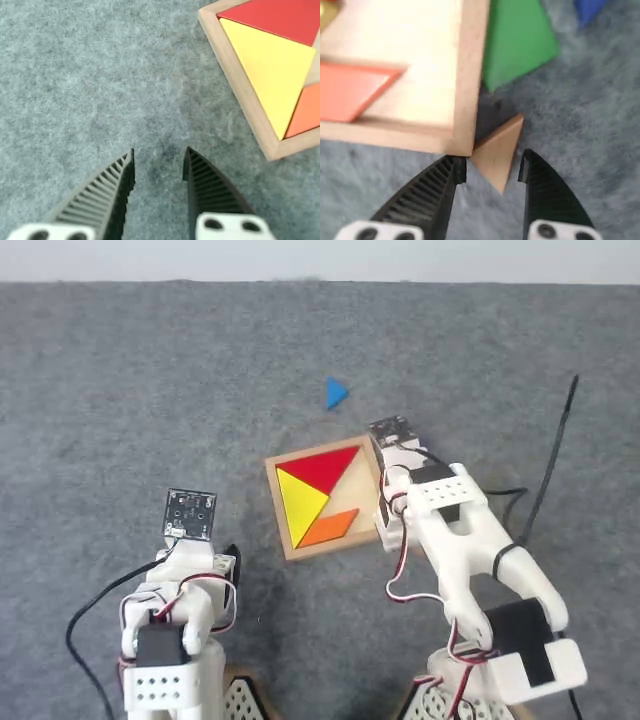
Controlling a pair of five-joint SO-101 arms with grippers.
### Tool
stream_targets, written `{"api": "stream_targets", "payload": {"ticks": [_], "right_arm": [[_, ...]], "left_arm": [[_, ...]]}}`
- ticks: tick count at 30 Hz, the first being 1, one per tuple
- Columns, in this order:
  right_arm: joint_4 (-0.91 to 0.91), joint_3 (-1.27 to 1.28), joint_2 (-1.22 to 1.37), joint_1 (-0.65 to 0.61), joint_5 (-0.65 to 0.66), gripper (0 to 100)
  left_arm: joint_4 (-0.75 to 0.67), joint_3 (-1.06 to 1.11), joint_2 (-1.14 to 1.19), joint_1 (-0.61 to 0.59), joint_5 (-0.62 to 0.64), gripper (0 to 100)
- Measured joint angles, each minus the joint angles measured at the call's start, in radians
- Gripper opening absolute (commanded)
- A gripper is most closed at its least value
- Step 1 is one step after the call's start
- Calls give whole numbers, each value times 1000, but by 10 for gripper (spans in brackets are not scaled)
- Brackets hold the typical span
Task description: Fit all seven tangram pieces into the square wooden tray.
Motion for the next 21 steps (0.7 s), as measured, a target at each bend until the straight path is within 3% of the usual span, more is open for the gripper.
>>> {"api": "stream_targets", "payload": {"ticks": [11, 16, 21], "right_arm": [[-37, 21, 0, 2, -158, 175], [-46, 55, -3, -2, -167, 62], [-58, 63, -12, 6, -167, 61]], "left_arm": [[0, 0, 0, 0, 0, 153], [0, 0, 0, 0, 0, 153], [0, 0, 0, 0, 0, 153]]}}
